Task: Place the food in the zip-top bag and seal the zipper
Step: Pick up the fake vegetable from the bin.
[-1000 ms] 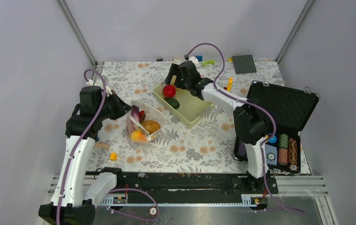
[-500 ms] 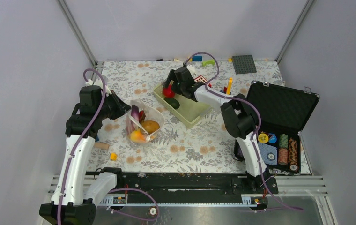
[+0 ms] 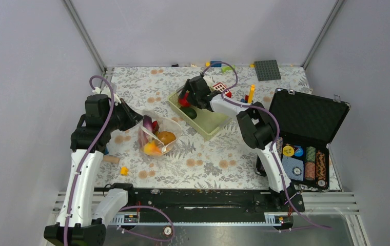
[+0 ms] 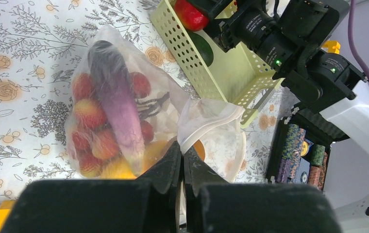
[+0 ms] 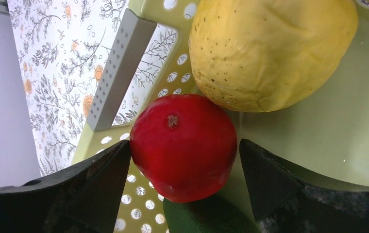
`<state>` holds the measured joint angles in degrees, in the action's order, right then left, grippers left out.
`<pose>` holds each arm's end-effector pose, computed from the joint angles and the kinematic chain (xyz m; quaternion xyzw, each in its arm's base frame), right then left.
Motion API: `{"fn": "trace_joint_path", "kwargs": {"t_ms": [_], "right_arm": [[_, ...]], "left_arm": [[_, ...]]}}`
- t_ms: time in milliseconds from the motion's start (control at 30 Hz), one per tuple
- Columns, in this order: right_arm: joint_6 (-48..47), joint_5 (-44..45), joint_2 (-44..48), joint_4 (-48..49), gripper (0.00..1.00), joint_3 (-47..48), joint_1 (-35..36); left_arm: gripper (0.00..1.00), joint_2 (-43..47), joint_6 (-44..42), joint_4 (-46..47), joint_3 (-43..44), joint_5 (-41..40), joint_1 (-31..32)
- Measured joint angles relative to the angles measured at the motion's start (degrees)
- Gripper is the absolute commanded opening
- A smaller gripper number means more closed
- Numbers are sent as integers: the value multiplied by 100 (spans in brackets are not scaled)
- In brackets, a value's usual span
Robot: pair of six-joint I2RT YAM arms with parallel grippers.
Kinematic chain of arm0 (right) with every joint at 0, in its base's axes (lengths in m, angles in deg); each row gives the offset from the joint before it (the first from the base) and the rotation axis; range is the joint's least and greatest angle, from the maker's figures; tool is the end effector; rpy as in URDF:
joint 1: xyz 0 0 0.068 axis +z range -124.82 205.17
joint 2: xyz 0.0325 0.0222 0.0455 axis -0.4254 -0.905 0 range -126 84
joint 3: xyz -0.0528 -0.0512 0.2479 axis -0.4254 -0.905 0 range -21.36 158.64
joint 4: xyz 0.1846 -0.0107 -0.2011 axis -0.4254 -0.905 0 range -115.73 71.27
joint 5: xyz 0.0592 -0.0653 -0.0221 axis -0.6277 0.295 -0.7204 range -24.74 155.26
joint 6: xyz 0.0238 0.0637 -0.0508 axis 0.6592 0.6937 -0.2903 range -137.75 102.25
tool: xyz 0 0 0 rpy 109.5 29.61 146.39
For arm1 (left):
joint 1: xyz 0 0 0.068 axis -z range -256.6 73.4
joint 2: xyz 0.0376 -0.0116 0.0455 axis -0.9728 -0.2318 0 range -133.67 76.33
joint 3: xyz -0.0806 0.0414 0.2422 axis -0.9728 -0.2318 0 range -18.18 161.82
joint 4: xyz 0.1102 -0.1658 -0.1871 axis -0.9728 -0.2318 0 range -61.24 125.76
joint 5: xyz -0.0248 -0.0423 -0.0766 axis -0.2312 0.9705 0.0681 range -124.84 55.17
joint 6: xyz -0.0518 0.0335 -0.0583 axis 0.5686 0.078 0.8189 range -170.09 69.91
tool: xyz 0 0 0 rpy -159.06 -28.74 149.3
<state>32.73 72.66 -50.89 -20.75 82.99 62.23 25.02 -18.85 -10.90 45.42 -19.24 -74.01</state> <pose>0.4630 0.3376 0.1313 0.1330 0.8655 0.2909 0.3854 0.2222 -0.0302 0.3391 -0.1555 0.8647 -0.2493 0.4074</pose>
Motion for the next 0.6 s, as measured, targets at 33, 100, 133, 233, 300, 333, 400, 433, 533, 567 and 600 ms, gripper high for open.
{"fn": "trace_joint_path", "kwargs": {"t_ms": [33, 100, 133, 233, 300, 333, 400, 433, 533, 567, 600], "right_arm": [[35, 0, -7, 0, 85, 4, 0], [87, 4, -7, 4, 77, 4, 0], [109, 9, -7, 7, 75, 4, 0], [160, 22, -7, 17, 65, 4, 0], [173, 22, -7, 70, 58, -20, 0], [179, 24, -7, 151, 54, -63, 0], [184, 33, -7, 295, 49, -144, 0], [173, 39, 2, 354, 46, -173, 0], [109, 61, 125, 542, 41, -407, 0], [68, 81, 251, 614, 39, -610, 0], [39, 109, 334, 623, 38, -719, 0]], "left_arm": [[0, 0, 0, 0, 0, 13, 0], [0, -2, -2, -2, 0, 48, 0], [0, -2, -2, 0, 0, 55, 0], [0, -2, -2, -2, 0, 68, -4], [0, -2, -2, -2, 0, 72, -4], [0, 0, -2, -2, 0, 70, -4], [0, 13, -2, -2, -2, 63, -7], [0, 26, -2, -7, -2, 63, -9], [0, 55, 0, -9, -2, 70, -20], [0, 59, -2, -13, -2, 68, -20], [0, 59, -2, -13, -2, 68, -20]]}}
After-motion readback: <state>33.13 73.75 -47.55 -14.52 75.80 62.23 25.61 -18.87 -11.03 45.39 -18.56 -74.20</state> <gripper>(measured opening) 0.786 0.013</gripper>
